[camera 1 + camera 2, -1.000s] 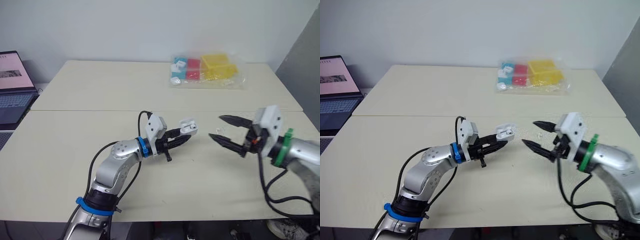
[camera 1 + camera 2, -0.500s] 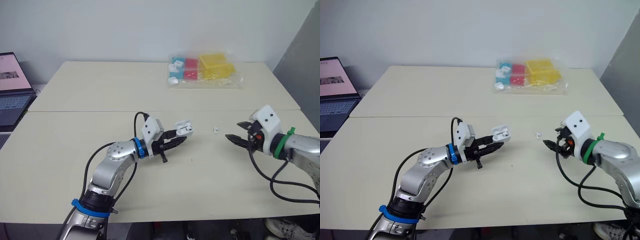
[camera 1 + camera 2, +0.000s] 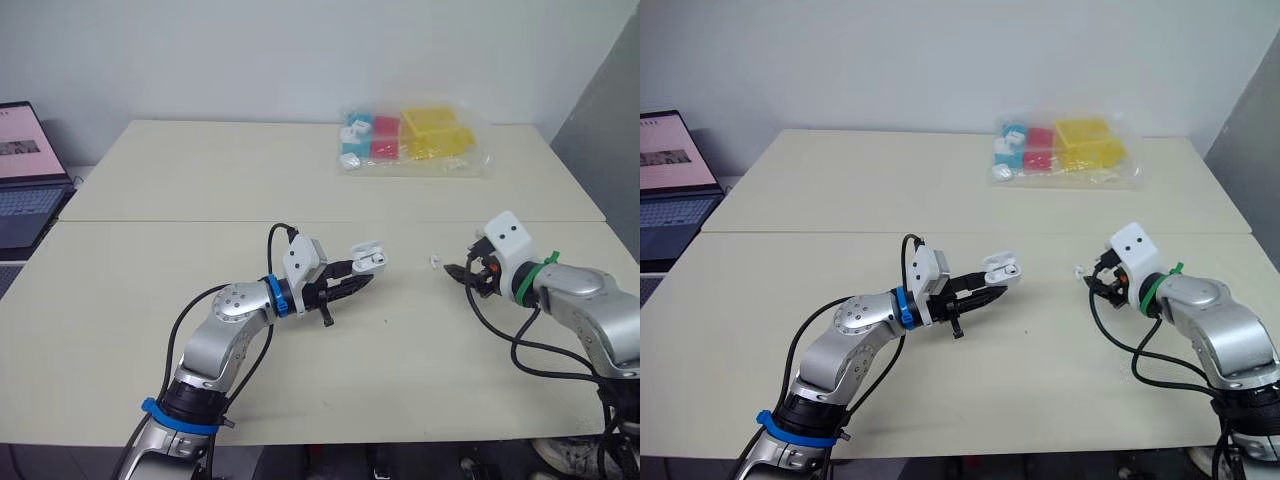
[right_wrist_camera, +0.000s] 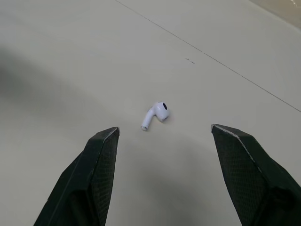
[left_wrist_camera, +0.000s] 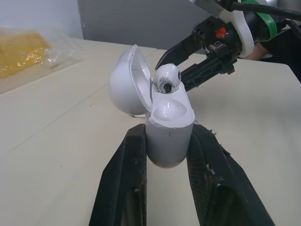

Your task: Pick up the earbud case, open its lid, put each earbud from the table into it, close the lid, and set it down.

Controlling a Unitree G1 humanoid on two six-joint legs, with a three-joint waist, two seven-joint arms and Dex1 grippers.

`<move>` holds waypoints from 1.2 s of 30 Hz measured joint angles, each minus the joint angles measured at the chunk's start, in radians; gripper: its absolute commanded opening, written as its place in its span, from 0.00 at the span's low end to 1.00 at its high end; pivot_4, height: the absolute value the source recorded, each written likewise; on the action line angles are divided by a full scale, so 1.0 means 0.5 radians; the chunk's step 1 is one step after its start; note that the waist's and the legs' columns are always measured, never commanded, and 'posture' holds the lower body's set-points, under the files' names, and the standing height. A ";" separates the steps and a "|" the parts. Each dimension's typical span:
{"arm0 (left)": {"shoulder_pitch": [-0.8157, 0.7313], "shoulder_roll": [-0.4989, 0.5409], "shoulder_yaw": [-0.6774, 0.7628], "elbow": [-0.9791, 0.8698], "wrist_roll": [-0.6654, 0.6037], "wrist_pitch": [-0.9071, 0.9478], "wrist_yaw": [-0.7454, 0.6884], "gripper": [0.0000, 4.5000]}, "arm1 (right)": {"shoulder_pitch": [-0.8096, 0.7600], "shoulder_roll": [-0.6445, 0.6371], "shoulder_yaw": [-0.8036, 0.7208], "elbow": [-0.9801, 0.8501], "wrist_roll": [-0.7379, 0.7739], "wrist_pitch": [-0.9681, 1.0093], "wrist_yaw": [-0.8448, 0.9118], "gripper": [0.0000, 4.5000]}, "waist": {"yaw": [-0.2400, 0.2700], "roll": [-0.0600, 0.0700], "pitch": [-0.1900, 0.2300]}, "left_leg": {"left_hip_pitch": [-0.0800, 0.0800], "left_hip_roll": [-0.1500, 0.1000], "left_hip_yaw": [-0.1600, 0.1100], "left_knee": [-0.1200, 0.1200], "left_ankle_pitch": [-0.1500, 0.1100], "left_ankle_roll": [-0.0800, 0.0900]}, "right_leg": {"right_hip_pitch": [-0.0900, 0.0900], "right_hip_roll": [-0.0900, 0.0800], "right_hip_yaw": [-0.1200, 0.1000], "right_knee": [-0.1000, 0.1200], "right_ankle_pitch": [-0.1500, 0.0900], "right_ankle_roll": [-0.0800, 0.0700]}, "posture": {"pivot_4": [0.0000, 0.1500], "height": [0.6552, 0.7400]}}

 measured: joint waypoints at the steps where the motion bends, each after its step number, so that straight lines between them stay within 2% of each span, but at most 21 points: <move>1: 0.000 0.003 0.000 0.000 0.000 0.002 0.001 0.18 | 0.001 0.029 0.001 0.015 -0.021 -0.019 -0.018 0.72 | 0.000 0.000 0.000 | 0.000 0.000 0.000 0.000 0.000 0.000 | 0.000 0.000 0.000 0.000 0.000 0.000 | 1.00 1.00; 6: 0.000 0.002 0.000 -0.008 0.000 0.014 0.011 0.18 | -0.026 0.276 0.037 0.212 -0.132 -0.117 -0.121 0.72 | -0.002 0.000 0.000 | 0.001 0.000 0.000 0.000 0.000 0.000 | 0.000 0.000 0.000 0.003 0.000 0.000 | 1.00 1.00; 14: -0.003 0.002 -0.007 -0.014 0.001 0.034 0.015 0.18 | -0.272 0.576 0.085 0.652 -0.263 -0.224 -0.241 0.72 | -0.005 0.000 0.000 | 0.001 0.001 0.000 0.000 0.000 0.000 | -0.001 0.001 0.000 0.004 0.000 0.000 | 1.00 1.00; 21: -0.004 0.006 -0.007 -0.021 0.000 0.055 0.018 0.18 | -0.338 0.677 0.081 0.875 -0.350 -0.310 -0.311 0.72 | -0.003 0.000 0.000 | 0.001 0.000 0.002 0.000 0.000 0.000 | -0.001 0.000 0.002 0.003 0.000 0.000 | 1.00 1.00; 30: -0.004 0.007 -0.007 -0.074 0.000 0.086 0.042 0.18 | -0.348 0.706 0.028 0.833 -0.364 -0.169 -0.328 0.72 | -0.001 0.001 0.000 | 0.001 0.000 0.001 0.000 0.000 0.000 | -0.001 0.000 0.001 0.006 0.000 0.000 | 1.00 1.00; 33: -0.004 0.007 -0.007 -0.075 0.000 0.089 0.043 0.18 | -0.347 0.710 0.016 0.804 -0.362 -0.106 -0.319 0.58 | -0.001 0.001 0.000 | 0.001 0.000 0.001 0.000 0.000 0.000 | -0.001 0.000 0.001 0.005 0.000 0.000 | 1.00 1.00; 36: -0.009 0.007 -0.007 -0.075 0.000 0.092 0.044 0.18 | -0.332 0.726 0.012 0.767 -0.358 -0.068 -0.313 0.34 | 0.000 0.001 0.000 | 0.001 0.000 0.001 0.000 0.000 0.000 | -0.001 0.000 0.001 0.005 0.000 0.000 | 1.00 1.00</move>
